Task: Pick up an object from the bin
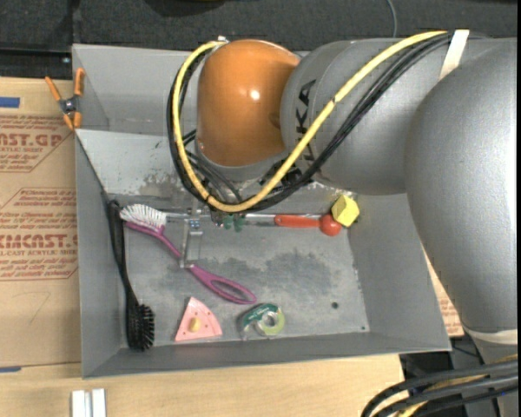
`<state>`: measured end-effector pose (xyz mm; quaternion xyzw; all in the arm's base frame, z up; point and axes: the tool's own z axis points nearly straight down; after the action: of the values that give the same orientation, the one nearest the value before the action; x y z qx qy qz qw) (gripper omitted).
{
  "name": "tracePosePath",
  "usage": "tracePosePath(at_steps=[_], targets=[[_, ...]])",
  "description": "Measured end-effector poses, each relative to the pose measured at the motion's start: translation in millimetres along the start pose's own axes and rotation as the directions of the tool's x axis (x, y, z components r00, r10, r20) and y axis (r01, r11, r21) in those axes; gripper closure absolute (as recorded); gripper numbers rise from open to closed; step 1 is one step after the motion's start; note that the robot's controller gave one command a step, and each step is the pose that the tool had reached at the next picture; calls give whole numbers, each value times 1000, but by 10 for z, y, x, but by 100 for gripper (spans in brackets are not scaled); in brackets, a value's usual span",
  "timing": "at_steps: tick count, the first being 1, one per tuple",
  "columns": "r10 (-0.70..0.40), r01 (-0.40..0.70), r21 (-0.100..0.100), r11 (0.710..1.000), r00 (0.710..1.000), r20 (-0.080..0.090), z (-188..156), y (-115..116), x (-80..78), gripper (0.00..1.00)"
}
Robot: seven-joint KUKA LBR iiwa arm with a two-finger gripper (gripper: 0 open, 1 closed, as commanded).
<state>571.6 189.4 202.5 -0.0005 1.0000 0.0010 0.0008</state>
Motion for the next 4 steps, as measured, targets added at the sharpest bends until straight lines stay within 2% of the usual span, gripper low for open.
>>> tracePosePath(at_steps=[1,2,3,4], targets=[[0,0,0,1000,1000,0,0,0,0,0],[-176,176,2,984,984,-4,530,-775,241,0],[-174,174,-1,985,985,4,621,-778,223,0],[-358,358,1,934,934,-7,1155,-1259,823,0]])
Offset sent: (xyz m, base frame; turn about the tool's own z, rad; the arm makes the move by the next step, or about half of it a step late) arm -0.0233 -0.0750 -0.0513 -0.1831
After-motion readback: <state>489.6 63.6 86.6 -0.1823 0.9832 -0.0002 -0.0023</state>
